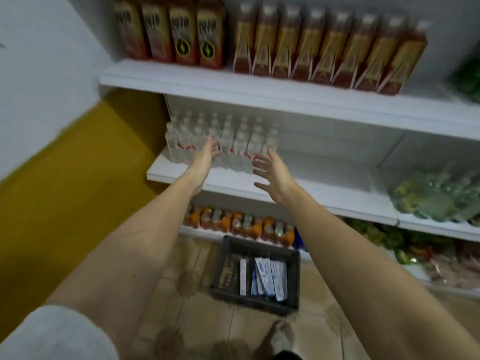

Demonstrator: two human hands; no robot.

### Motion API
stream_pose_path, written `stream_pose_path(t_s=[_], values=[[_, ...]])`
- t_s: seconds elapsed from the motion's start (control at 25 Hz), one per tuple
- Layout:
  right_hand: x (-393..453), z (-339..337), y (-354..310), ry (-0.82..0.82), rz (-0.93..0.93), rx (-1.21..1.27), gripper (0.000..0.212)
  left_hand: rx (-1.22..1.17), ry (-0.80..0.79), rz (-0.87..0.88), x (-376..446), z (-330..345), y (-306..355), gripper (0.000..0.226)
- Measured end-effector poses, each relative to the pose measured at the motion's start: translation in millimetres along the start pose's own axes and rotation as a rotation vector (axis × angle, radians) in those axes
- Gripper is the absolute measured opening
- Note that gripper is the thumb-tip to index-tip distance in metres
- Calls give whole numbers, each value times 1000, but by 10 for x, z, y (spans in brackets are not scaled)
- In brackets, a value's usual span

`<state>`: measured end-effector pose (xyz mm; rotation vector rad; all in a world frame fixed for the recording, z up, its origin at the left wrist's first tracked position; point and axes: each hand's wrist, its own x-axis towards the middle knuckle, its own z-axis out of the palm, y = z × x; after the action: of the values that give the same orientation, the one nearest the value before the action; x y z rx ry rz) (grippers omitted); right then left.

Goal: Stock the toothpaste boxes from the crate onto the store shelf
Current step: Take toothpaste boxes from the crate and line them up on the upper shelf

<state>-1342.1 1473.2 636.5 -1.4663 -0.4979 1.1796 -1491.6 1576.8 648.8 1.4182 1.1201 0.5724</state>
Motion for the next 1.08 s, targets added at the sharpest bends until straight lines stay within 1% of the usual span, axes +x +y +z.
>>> stream_pose_path(t_s=[0.08,0.24,0.36,0.44,0.52,0.6,0.72,0.76,0.84,0.88,0.92,1.0,1.08], values=[[66,-174,391,1,69,-36,58,4,-14,-85,49,266,-386,61],[297,-747,1127,-26,204,-47,62,2,-64,-238,239,854,-1079,60],[534,-1209,1651,15,324,-61,58,-62,-90,-397,403,1280,-1660,70],[682,-1450,2009,42,403,-84,58,-53,-138,-488,453,1526,-2028,64],[778,-1643,2395,45,516,-100,57,37,-183,-561,489,1718,-2426,59],[939,-1788,2815,47,613,-98,55,68,-163,-637,616,1886,-2900,54],[1276,-1866,3646,72,743,-83,49,47,-100,-776,858,2132,-3869,41],[1388,-1869,3985,96,777,-78,43,38,-87,-830,929,2214,-4261,37],[1633,-1859,4705,141,810,-120,25,29,-101,-895,1091,2376,-5064,29],[1757,-1839,5047,145,818,-158,22,43,-134,-902,1189,2441,-5449,21],[1905,-1810,5451,146,820,-197,23,65,-158,-897,1314,2519,-5882,14],[2188,-1745,6108,123,800,-296,27,95,-160,-876,1558,2634,-6591,13],[2472,-1646,6664,29,753,-404,26,128,-161,-838,1748,2739,-7174,17]])
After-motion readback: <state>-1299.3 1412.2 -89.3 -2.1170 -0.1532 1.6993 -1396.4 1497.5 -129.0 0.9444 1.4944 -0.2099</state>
